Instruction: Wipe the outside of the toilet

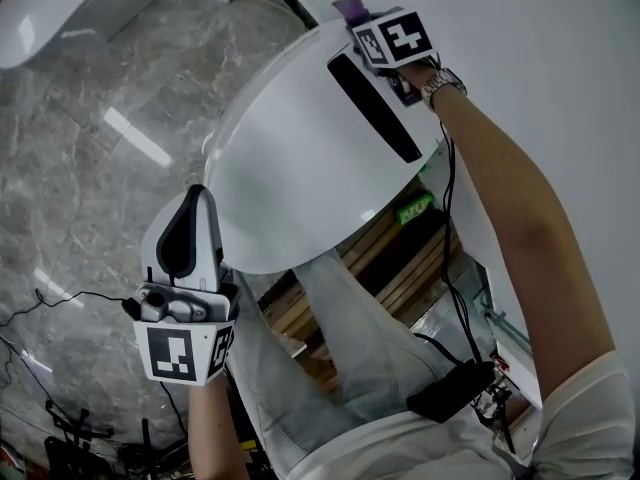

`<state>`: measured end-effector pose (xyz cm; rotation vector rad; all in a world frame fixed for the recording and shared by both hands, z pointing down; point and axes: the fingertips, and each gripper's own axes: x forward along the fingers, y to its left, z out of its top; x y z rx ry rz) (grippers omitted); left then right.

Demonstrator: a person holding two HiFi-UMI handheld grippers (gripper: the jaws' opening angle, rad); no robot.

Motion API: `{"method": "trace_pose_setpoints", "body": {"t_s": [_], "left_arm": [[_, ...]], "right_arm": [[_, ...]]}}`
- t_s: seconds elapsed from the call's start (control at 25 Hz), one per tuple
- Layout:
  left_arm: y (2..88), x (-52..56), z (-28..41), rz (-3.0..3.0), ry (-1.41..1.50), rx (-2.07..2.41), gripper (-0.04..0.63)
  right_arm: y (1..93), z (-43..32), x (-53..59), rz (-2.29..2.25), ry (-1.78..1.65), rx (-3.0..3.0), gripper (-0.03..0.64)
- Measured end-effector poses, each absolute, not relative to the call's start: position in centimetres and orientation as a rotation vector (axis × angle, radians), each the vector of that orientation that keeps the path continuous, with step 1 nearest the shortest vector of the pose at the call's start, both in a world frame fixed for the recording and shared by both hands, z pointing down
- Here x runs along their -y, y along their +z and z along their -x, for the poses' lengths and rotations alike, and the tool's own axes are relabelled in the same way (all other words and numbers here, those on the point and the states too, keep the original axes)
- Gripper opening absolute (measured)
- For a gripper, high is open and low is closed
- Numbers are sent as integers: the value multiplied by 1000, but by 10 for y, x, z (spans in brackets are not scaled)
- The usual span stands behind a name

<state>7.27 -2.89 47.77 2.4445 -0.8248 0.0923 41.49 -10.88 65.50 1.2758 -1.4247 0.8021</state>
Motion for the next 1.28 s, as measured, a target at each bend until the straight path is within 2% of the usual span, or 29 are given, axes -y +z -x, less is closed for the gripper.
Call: {"method": "trace_pose_setpoints", "body": {"t_s": [0.52,0.72,1.08,1.28], "left_arm": [[478,10,-37,-2462,64,805,5],[481,-3,-5,-2457,66,835,5],[489,-14,40,-2463,69,800,5],[488,-20,59,-2512,114,698,5]], "right_arm": [[675,-327,82,-1130,697,1467,92],[681,-287,62,-1230,802,1528,92],[702,-194,33,-1205,796,1604,92],[715,-116,6,-1136,859,1654,92]]}}
